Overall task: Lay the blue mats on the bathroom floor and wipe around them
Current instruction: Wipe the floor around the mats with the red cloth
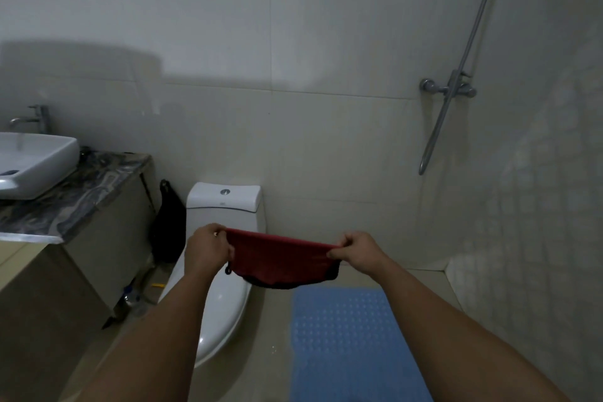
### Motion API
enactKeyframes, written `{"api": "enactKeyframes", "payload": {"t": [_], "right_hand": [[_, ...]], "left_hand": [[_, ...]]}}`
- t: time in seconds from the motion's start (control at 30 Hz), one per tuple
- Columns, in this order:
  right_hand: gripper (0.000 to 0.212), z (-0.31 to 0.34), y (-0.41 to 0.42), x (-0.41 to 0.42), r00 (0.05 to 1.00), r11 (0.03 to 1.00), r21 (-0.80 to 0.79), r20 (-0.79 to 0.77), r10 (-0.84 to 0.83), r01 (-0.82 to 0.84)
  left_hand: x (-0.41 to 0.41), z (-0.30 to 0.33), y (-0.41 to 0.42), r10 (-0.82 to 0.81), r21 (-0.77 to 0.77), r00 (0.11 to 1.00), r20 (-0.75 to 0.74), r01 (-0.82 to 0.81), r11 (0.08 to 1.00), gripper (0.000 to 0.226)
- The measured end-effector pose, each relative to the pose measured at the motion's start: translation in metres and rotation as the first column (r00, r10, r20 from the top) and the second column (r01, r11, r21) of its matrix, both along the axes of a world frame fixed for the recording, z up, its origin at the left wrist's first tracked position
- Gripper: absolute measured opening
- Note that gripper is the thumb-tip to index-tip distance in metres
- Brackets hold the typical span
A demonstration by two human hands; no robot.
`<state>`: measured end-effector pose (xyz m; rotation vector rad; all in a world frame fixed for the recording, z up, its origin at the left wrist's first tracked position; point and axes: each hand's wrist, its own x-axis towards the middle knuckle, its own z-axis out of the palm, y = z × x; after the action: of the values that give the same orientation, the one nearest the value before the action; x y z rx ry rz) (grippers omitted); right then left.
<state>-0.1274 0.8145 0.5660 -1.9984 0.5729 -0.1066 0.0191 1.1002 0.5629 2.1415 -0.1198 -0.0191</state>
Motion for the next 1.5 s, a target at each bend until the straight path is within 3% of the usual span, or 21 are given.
{"api": "enactKeyframes", "payload": {"t": [0.07, 0.13, 0.2, 0.3, 0.4, 0.5, 0.6, 0.7, 0.83, 1.07, 1.23, 1.37, 1.5], "right_hand": [[0.026, 0.017, 0.014, 0.005, 0.998, 0.997, 0.068, 0.062, 0.015, -0.02], [0.021, 0.032, 0.026, 0.011, 0.993, 0.987, 0.148, 0.11, 0.046, -0.062], [0.031, 0.048, 0.037, 0.016, 0.988, 0.977, 0.162, 0.087, 0.125, -0.138], [0.038, 0.069, 0.052, 0.021, 0.972, 0.959, 0.159, 0.055, 0.227, -0.233], [0.036, 0.079, 0.058, 0.027, 0.959, 0.95, 0.167, 0.149, 0.241, -0.265], [0.032, 0.084, 0.057, 0.031, 0.943, 0.953, 0.211, 0.296, 0.15, -0.218], [0.031, 0.081, 0.049, 0.032, 0.933, 0.976, 0.201, 0.36, 0.009, -0.087], [0.048, 0.076, 0.038, 0.03, 0.944, 0.958, 0.285, 0.324, -0.064, -0.033], [0.027, 0.069, 0.022, 0.024, 0.953, 0.948, 0.314, 0.299, -0.043, -0.055], [0.01, 0.057, -0.007, 0.018, 0.973, 0.91, 0.406, 0.231, -0.013, -0.084], [0.011, 0.043, -0.036, 0.022, 0.977, 0.87, 0.487, 0.212, -0.03, -0.079], [0.012, 0.032, -0.067, 0.03, 0.98, 0.802, 0.592, 0.192, -0.045, -0.079], [0.015, 0.021, -0.099, 0.04, 0.991, 0.79, 0.606, 0.136, 0.014, -0.094]], "left_hand": [[-0.004, 0.014, -0.013, 0.128, -0.302, 0.969, -0.212, -0.19, 0.934, 0.024], [-0.004, 0.025, -0.02, 0.203, -0.399, 0.944, -0.262, -0.297, 0.867, 0.019], [0.0, 0.034, -0.025, 0.206, -0.43, 0.953, -0.22, -0.285, 0.857, 0.016], [0.003, 0.048, -0.038, 0.035, -0.475, 0.979, -0.199, -0.128, 0.871, 0.034], [-0.01, 0.068, -0.056, -0.259, -0.595, 0.934, -0.247, 0.065, 0.801, 0.05], [-0.023, 0.082, -0.067, -0.44, -0.575, 0.866, -0.24, 0.239, 0.783, 0.029], [-0.029, 0.084, -0.076, -0.501, -0.563, 0.84, -0.211, 0.314, 0.764, 0.008], [-0.03, 0.086, -0.081, -0.524, -0.533, 0.828, -0.2, 0.357, 0.767, 0.009], [-0.035, 0.089, -0.089, -0.516, -0.509, 0.837, -0.181, 0.369, 0.778, 0.01], [-0.05, 0.075, -0.104, -0.534, -0.474, 0.838, -0.112, 0.427, 0.77, 0.012], [-0.05, 0.053, -0.118, -0.511, -0.238, 0.859, 0.003, 0.497, 0.834, 0.007], [-0.056, 0.027, -0.134, -0.534, -0.032, 0.845, -0.031, 0.533, 0.846, 0.024], [-0.051, 0.002, -0.157, -0.47, 0.036, 0.882, -0.038, 0.472, 0.881, 0.005]]}}
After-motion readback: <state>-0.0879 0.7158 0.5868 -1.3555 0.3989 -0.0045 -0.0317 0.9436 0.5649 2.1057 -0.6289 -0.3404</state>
